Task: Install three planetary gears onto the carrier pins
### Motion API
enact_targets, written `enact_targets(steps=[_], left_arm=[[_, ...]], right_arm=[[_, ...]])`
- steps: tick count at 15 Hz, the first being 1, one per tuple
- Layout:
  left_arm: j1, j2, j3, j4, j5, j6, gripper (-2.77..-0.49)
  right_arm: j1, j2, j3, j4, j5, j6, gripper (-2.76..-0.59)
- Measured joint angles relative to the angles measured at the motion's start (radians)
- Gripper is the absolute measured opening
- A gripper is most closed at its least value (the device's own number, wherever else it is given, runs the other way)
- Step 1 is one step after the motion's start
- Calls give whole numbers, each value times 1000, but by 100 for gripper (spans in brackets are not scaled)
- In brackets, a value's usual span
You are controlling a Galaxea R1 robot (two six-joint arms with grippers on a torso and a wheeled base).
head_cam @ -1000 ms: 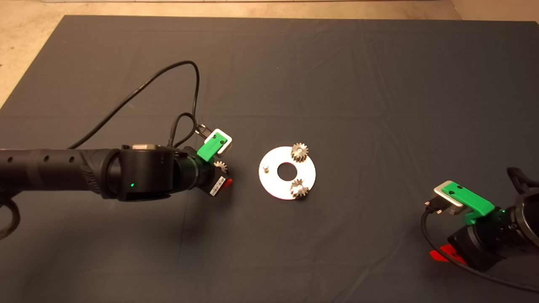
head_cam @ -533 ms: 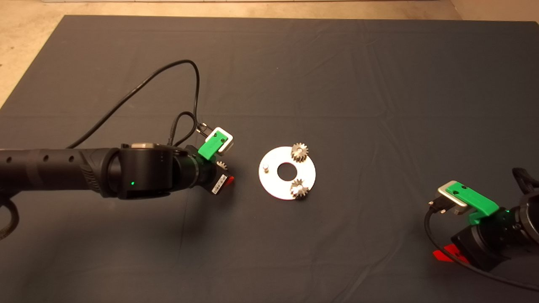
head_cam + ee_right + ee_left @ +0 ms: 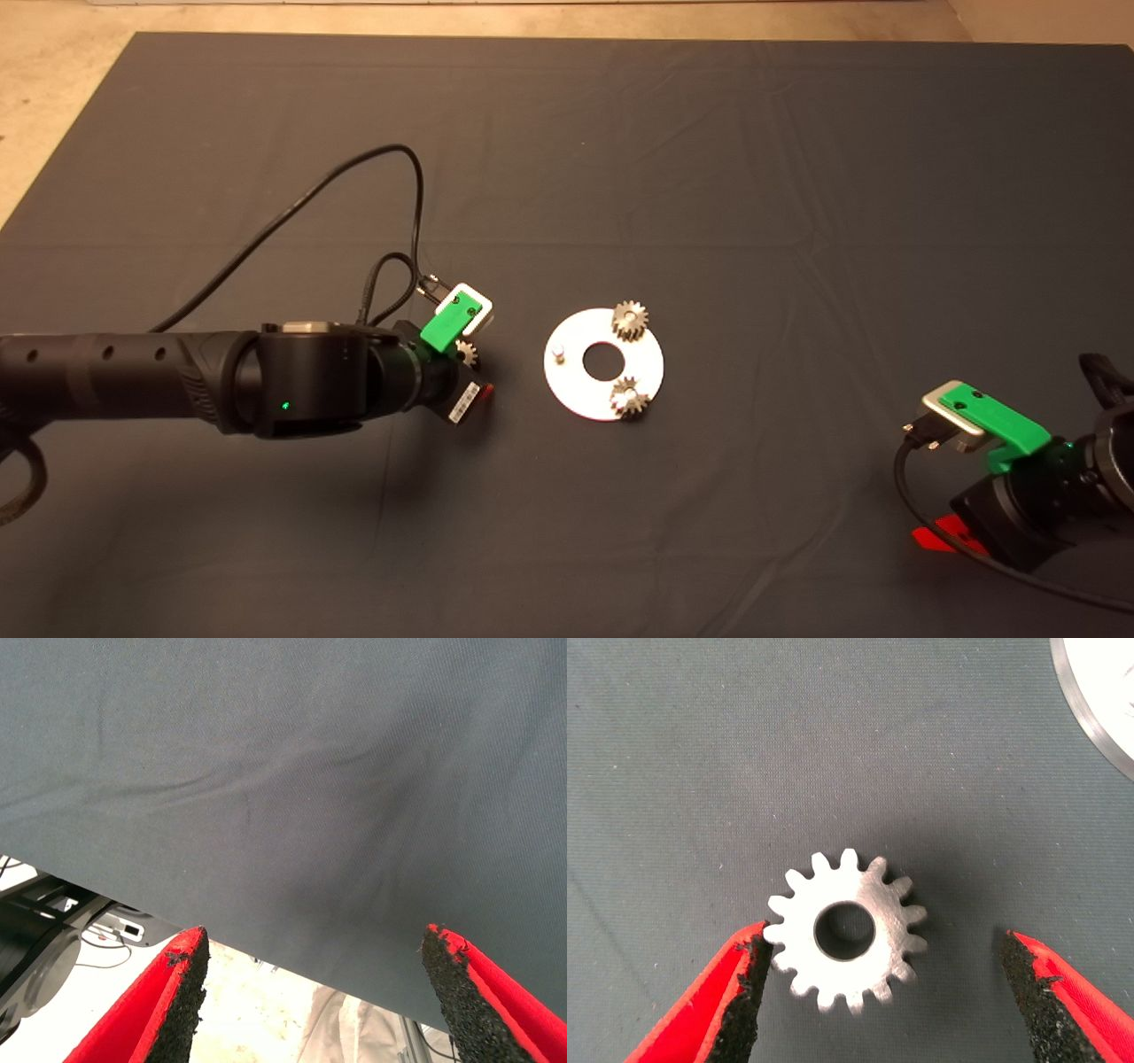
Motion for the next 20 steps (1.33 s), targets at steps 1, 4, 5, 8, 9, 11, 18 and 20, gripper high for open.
enact_targets(steps=[1, 4, 5, 8, 9, 11, 18, 20], left_arm=[[0, 0, -15, 1, -14, 0, -146], [0, 0, -23, 3, -19, 1, -162], [0, 0, -23, 3, -20, 1, -171], [0, 0, -23, 3, -20, 1, -182], [0, -3, -23, 4, -20, 1, -190], [0, -6, -23, 3, -20, 1, -201], [0, -9, -23, 4, -21, 1, -222], [0, -18, -22, 4, -29, 4, -222]], right_arm=[[0, 0, 0, 0, 1, 0, -160], [0, -1, 0, 0, 0, 0, -160], [0, -1, 0, 0, 0, 0, -160], [0, -2, 0, 0, 0, 0, -160], [0, -1, 0, 0, 0, 0, -160], [0, -2, 0, 0, 0, 0, -160], [0, -2, 0, 1, 0, 0, -160], [0, -2, 0, 1, 0, 0, -160]])
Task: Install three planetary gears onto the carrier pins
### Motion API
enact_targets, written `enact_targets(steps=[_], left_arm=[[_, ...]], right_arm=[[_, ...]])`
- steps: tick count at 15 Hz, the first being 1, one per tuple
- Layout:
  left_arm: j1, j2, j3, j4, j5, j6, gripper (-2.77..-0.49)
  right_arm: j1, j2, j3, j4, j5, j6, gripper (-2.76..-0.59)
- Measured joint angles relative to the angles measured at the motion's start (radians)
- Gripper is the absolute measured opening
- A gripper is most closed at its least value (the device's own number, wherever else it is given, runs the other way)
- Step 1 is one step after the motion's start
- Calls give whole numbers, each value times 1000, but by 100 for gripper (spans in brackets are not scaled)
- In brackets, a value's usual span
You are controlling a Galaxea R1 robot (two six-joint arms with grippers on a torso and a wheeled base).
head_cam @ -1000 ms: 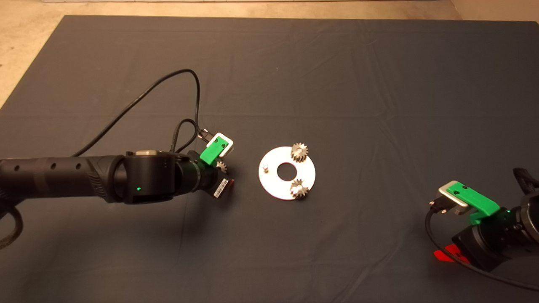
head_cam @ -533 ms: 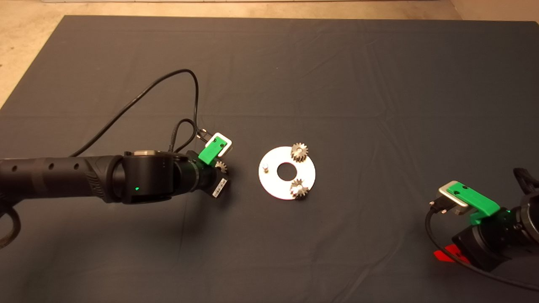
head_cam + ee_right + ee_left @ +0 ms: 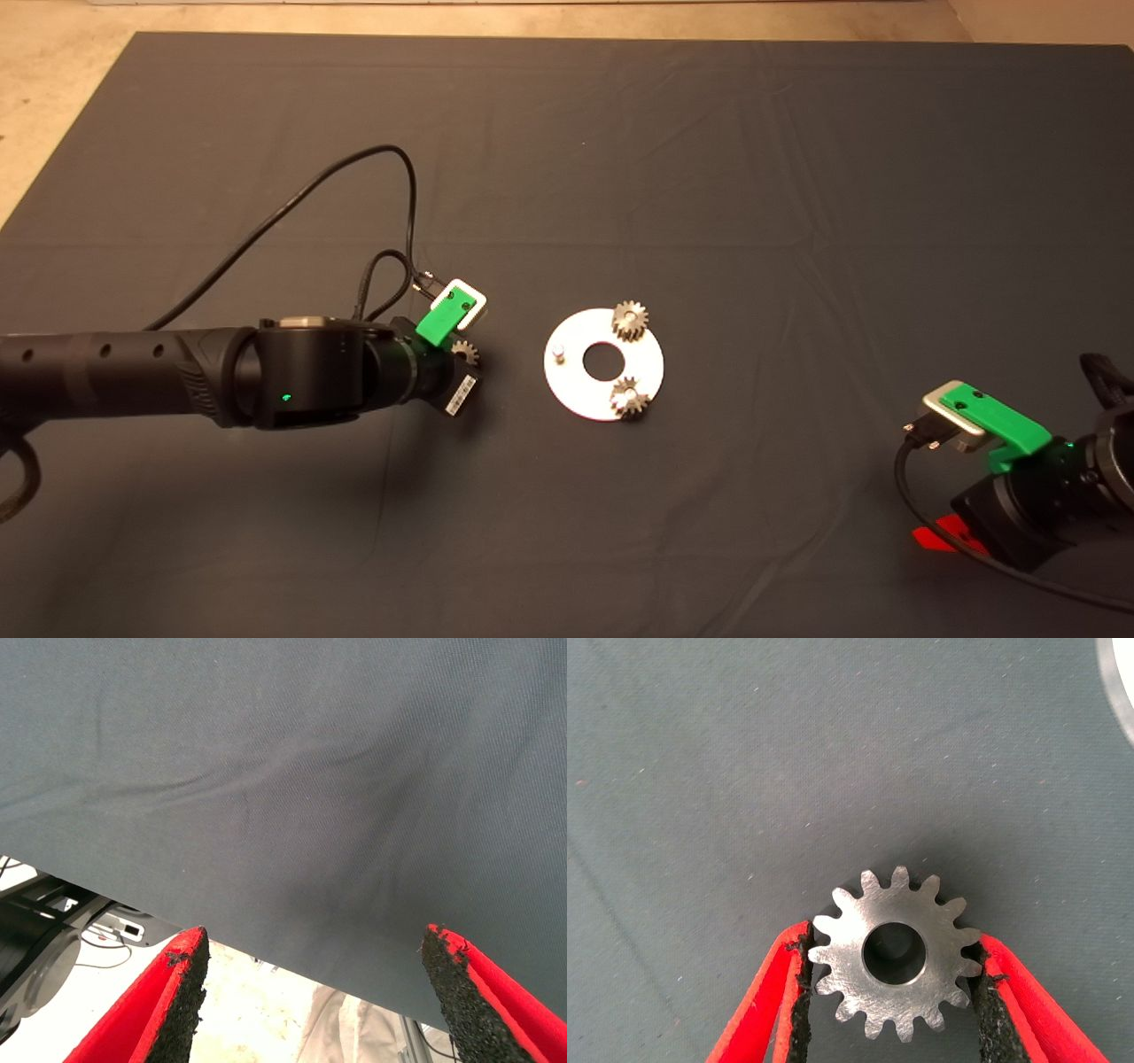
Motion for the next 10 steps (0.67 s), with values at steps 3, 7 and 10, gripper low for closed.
enact_targets(steps=[3, 7, 10], left_arm=[[0, -11, 16, -1, 4, 9, -227], [0, -29, 67, -1, 20, 15, -233], [0, -21, 164, -2, 63, 14, -238]], right_arm=[[0, 0, 0, 0, 0, 0, -160], [0, 0, 0, 1, 0, 0, -160], [0, 0, 0, 1, 0, 0, -160]])
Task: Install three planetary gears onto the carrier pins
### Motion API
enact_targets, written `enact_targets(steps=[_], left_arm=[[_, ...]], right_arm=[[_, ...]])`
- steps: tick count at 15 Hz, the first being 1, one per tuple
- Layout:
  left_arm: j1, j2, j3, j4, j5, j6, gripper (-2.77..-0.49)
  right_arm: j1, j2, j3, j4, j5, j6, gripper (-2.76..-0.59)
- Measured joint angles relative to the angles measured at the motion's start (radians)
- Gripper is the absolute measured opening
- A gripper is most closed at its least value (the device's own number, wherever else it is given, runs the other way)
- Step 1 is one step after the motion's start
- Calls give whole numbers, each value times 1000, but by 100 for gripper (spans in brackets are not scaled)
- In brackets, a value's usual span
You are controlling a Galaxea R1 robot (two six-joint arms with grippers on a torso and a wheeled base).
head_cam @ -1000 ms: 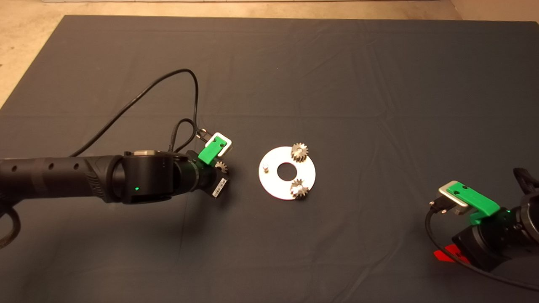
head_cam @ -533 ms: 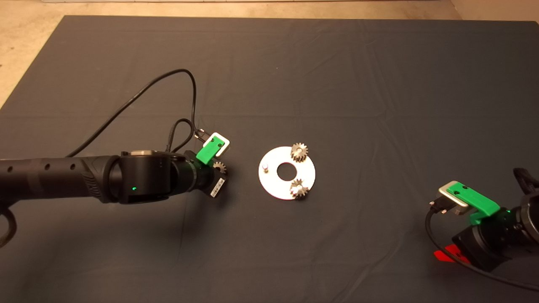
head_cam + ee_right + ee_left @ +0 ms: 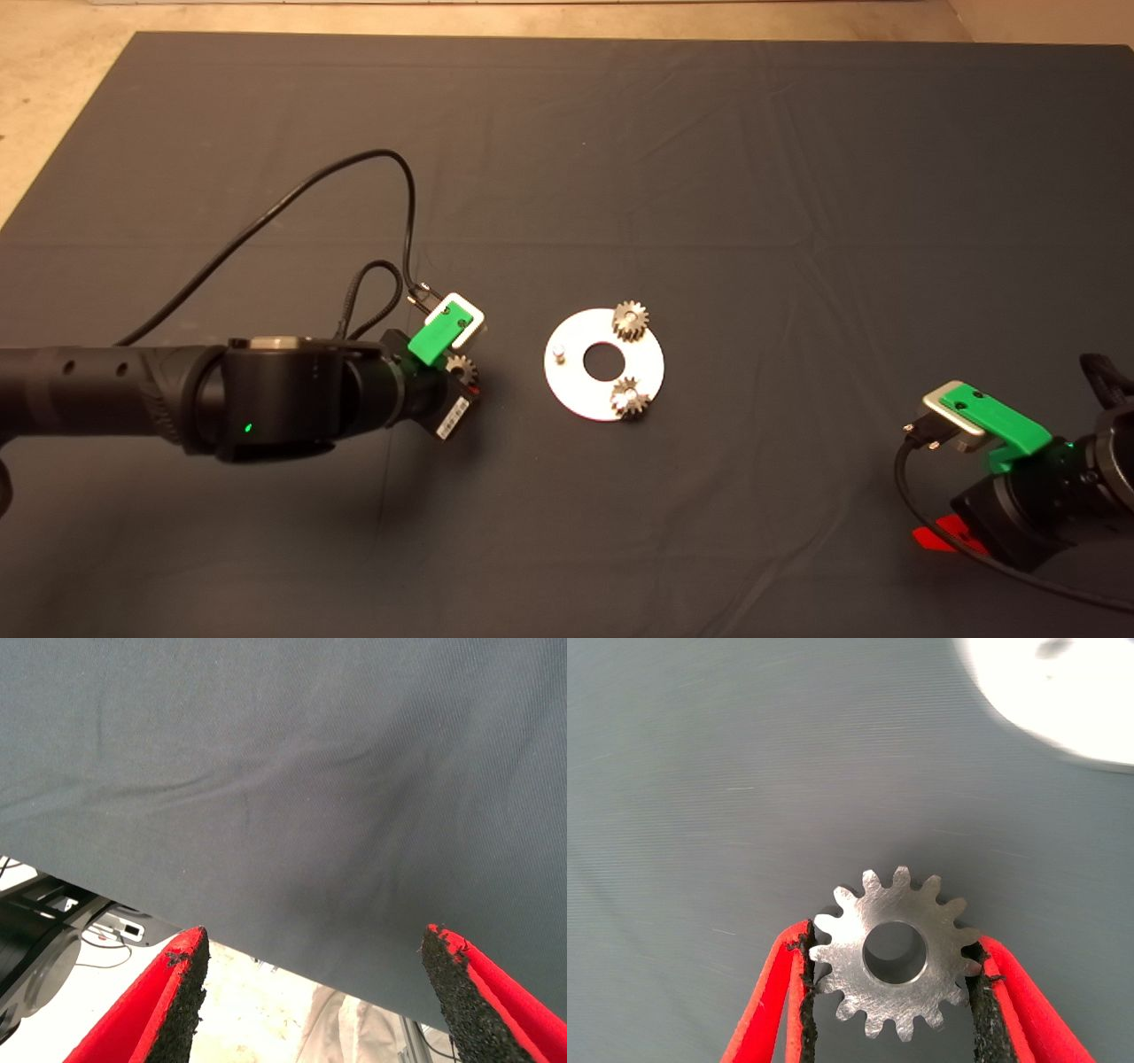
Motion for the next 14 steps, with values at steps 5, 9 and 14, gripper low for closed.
enact_targets(steps=[5, 9, 14], left_arm=[[-39, 79, 55, -4, 123, -12, -247], [-48, 161, 42, -5, 132, -14, -250], [-50, 182, -26, -6, 135, -14, -251]], right_arm=[[0, 0, 0, 0, 0, 0, -160], [0, 0, 0, 0, 0, 0, -160], [0, 0, 0, 0, 0, 0, -160]])
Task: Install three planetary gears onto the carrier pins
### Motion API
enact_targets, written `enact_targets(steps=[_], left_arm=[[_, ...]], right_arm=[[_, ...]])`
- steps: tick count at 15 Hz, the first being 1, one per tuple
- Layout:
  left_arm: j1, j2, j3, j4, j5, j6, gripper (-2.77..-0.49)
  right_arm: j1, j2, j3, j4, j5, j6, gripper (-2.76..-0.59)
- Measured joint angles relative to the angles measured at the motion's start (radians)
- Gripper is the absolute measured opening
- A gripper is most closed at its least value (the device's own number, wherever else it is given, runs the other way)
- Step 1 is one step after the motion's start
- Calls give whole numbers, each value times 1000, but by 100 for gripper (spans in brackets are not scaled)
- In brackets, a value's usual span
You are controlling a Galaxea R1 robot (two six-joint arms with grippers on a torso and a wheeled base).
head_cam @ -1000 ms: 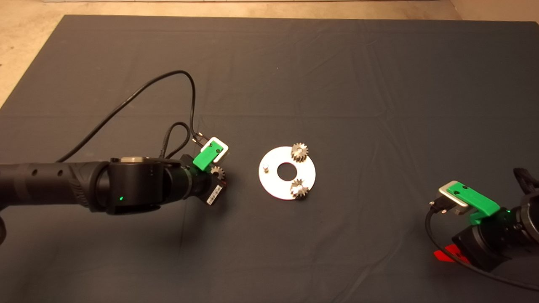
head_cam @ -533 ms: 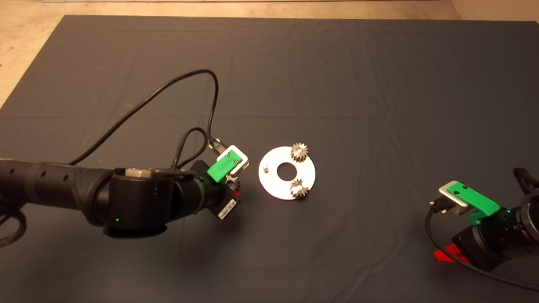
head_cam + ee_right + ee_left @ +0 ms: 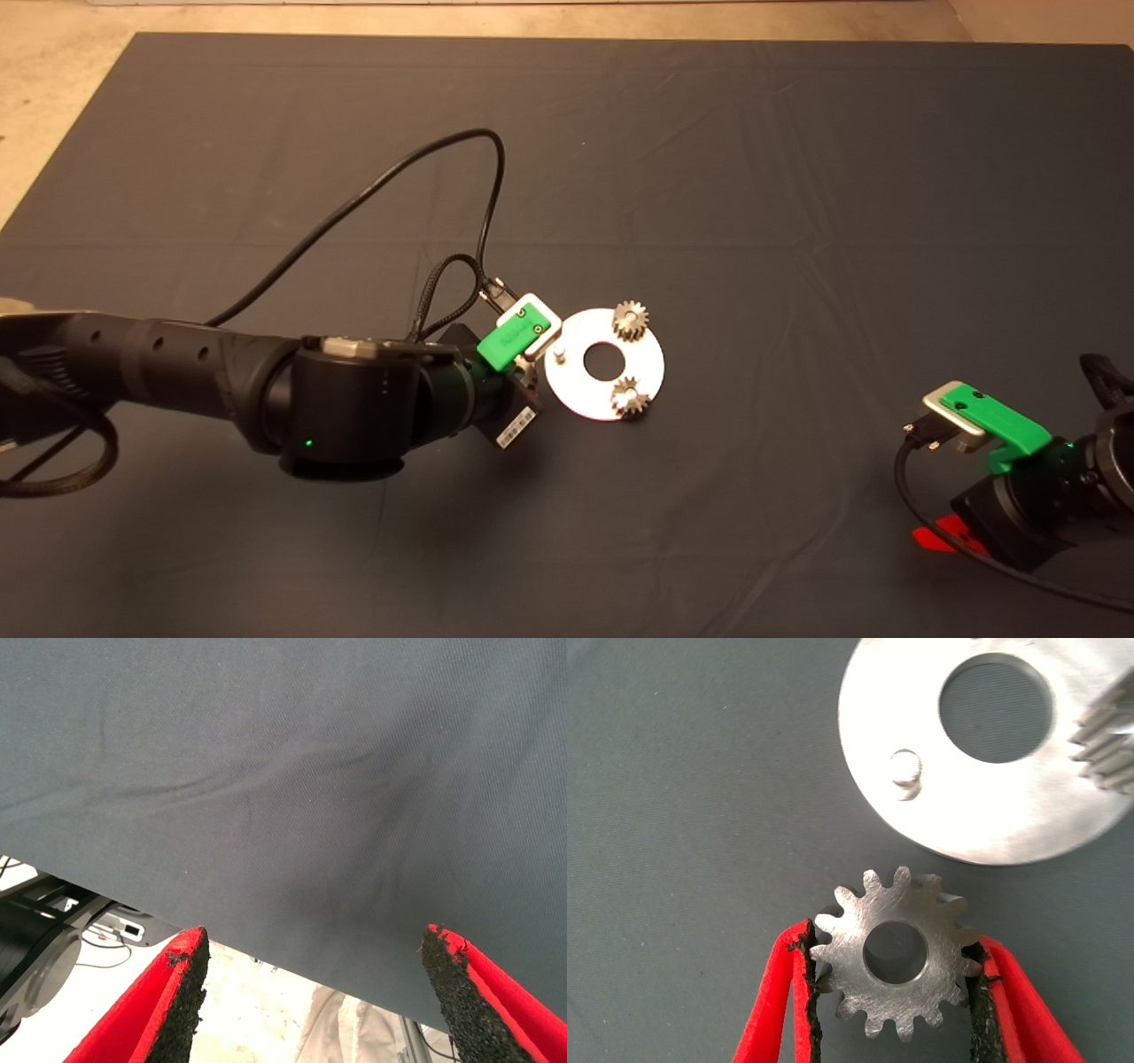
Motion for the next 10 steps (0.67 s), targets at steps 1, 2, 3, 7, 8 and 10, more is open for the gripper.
enact_targets(steps=[1, 2, 3, 7, 8, 10], left_arm=[[0, 8, -14, 0, 0, 0, -251], [0, 16, -24, 0, 0, 3, -251], [0, 27, -27, 0, -2, 3, -251], [-25, 29, -32, 0, -4, 3, -253], [-34, 29, -32, 0, -4, 3, -253], [-39, 36, -32, 0, -3, 3, -253]], right_arm=[[0, 0, 0, 0, 0, 0, -160], [0, 0, 0, 0, -1, 0, -160], [0, 0, 0, 0, 0, 0, -160], [0, 0, 0, 0, 0, 0, -160], [0, 0, 0, 0, 0, 0, -160], [0, 0, 0, 0, 0, 0, -160]])
